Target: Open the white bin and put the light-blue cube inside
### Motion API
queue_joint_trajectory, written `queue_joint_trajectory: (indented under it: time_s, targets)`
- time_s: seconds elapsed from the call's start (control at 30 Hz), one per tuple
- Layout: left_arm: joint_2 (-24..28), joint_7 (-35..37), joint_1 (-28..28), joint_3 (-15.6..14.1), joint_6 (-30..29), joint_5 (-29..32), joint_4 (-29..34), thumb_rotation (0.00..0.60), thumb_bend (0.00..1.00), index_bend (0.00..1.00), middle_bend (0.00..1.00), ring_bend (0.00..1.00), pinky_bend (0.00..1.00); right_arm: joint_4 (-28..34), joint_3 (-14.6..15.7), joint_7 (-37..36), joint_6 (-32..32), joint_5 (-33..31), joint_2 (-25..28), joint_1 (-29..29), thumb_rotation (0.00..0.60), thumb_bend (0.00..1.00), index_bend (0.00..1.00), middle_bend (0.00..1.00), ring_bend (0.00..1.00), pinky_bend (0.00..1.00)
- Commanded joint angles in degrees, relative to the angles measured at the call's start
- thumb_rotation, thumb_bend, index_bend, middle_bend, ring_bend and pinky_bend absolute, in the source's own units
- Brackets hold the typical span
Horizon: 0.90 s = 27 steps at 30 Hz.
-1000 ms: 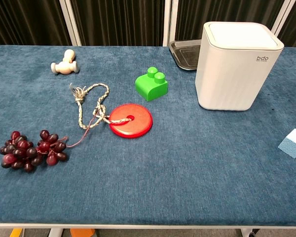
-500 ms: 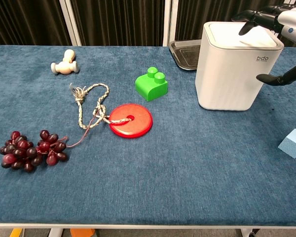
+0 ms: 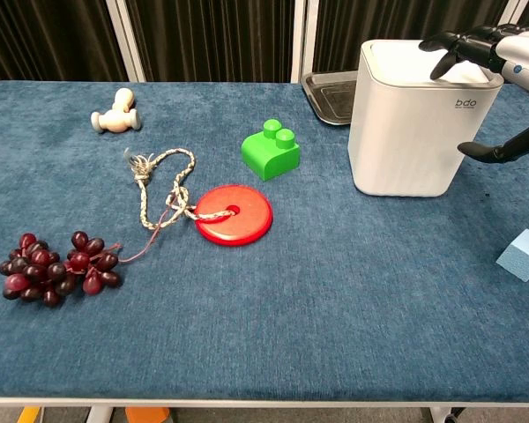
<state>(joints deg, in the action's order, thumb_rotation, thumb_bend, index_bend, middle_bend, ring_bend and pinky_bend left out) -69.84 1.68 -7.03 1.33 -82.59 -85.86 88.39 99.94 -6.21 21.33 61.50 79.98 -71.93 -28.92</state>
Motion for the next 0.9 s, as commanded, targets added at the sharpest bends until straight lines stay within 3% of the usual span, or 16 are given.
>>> queue_joint_trajectory:
  time_s: [0.03, 0.23, 0.43, 0.6, 0.67, 0.77, 0.9]
  targets:
    - [0.0, 0.1, 0.0, 0.0, -0.1, -0.1, 0.0, 0.600, 0.05, 0.17, 0.14, 0.07, 0.11, 0.6, -0.4, -1.5, 3.0, 2.7, 0.2, 0.5, 0.600, 0.21, 0.00, 0.28, 0.00, 0.00]
    - [0.1, 0.2, 0.0, -0.1, -0.1, -0.3, 0.0, 0.600, 0.05, 0.17, 0.14, 0.07, 0.11, 2.8, 0.1, -4.9, 12.7, 11.8, 2.3, 3.3, 0.600, 0.21, 0.00, 0.09, 0.00, 0.00]
    - [-0.1, -0.1, -0.1, 0.0, -0.1, -0.5, 0.2, 0.600, 0.05, 0.17, 0.14, 0.07, 0.11, 4.3, 6.3, -3.6, 17.1, 18.8, 5.7, 8.2, 0.600, 0.21, 0.00, 0.08, 0.00, 0.00]
    - [-0.1, -0.7, -0.3, 0.3, -0.3, -0.5, 0.7, 0.600, 0.05, 0.17, 0.14, 0.07, 0.11, 4.0, 10.9, -3.1, 14.3, 15.2, 8.8, 11.7, 0.600, 0.22, 0.00, 0.10, 0.00, 0.03]
    - [-0.1, -1.1, -0.5, 0.4, -0.2, -0.7, 1.0, 0.600, 0.05, 0.17, 0.14, 0.07, 0.11, 3.7, 12.0, -2.3, 11.9, 13.2, 10.0, 12.0, 0.600, 0.22, 0.00, 0.13, 0.04, 0.13]
    - [-0.1, -1.4, -0.6, 0.5, 0.0, -0.5, 1.2, 0.600, 0.05, 0.17, 0.14, 0.07, 0.11, 3.4, 12.7, -1.4, 8.2, 10.0, 10.7, 11.8, 0.600, 0.23, 0.00, 0.18, 0.10, 0.21]
    - [-0.3, -1.6, -0.4, 0.2, 0.3, -0.1, 1.1, 0.600, 0.05, 0.17, 0.14, 0.07, 0.11, 2.1, 11.9, -0.7, 3.3, 5.3, 9.7, 10.6, 0.600, 0.23, 0.00, 0.19, 0.13, 0.22]
